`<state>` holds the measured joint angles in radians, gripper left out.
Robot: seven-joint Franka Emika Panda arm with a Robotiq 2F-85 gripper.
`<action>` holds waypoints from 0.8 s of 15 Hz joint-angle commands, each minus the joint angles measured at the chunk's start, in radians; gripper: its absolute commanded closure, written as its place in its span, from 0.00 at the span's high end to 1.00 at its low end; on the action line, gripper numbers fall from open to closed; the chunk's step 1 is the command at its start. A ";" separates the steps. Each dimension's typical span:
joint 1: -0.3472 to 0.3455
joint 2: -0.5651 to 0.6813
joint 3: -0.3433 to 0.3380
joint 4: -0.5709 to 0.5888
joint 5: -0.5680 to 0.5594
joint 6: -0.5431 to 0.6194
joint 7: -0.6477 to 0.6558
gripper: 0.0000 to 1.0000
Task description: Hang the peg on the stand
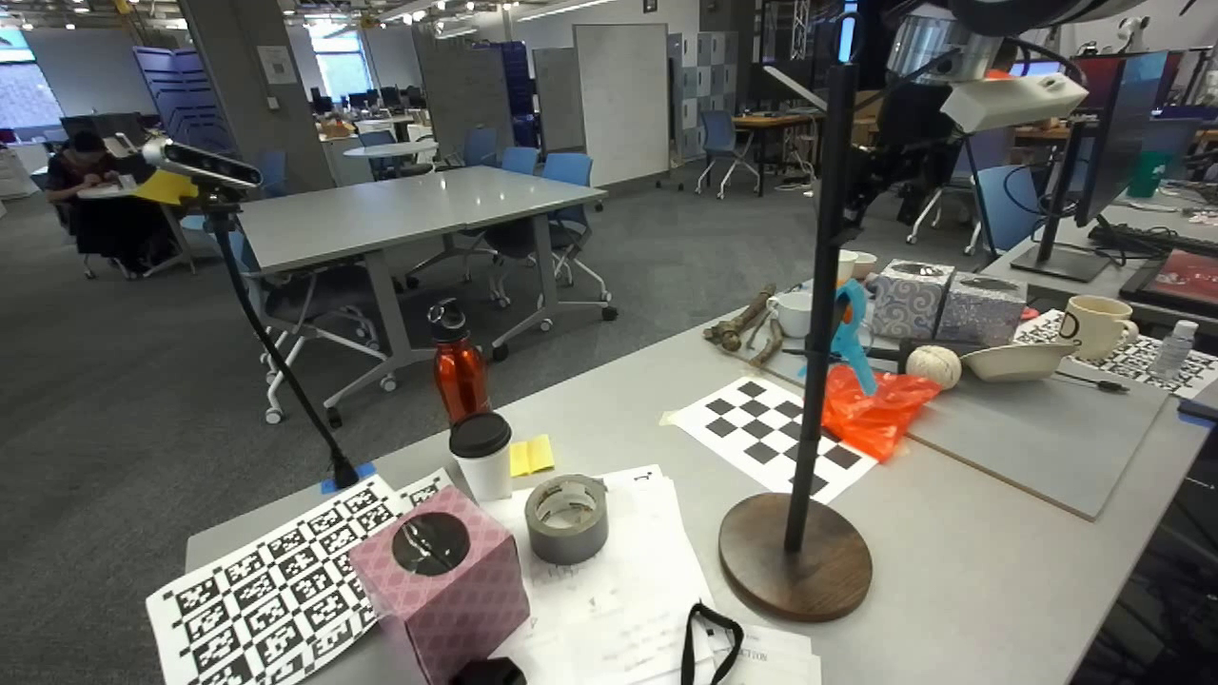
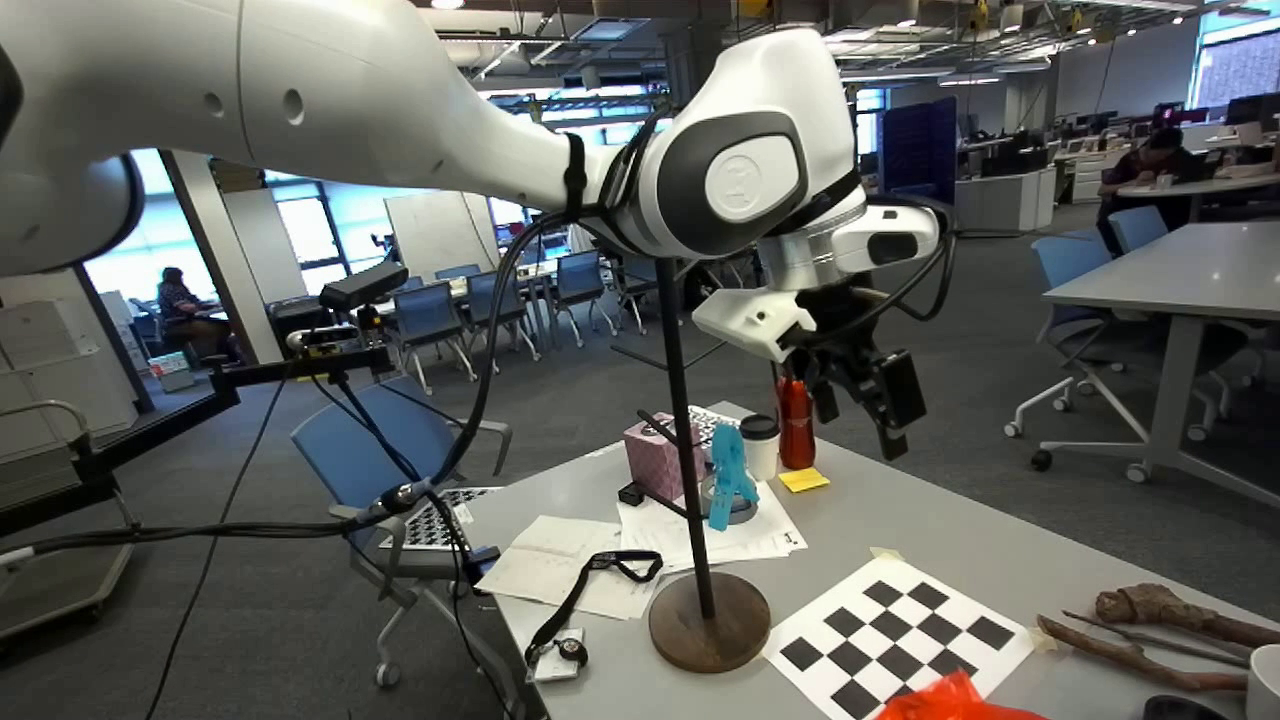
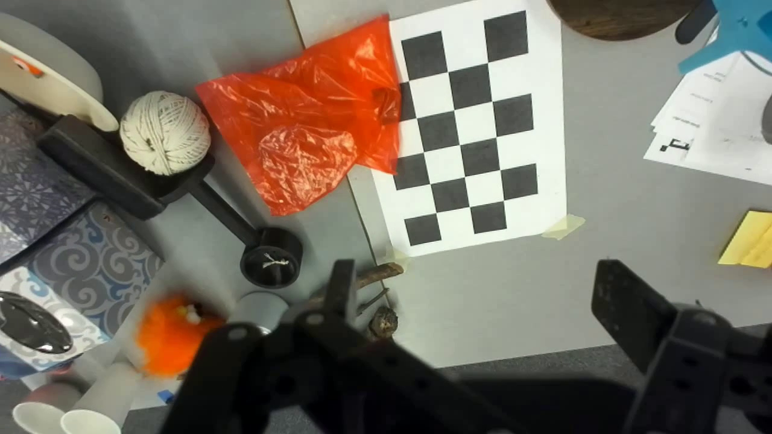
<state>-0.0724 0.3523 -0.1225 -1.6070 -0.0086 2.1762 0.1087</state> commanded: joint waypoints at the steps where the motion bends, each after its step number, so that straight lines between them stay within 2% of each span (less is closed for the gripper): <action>1: -0.008 -0.098 0.012 -0.112 0.020 -0.002 0.011 1.00; 7: 0.006 -0.221 0.038 -0.299 0.049 0.059 -0.006 1.00; 12: 0.020 -0.311 0.059 -0.421 0.037 0.173 -0.002 1.00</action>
<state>-0.0599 0.1282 -0.0726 -1.9216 0.0264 2.2709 0.1093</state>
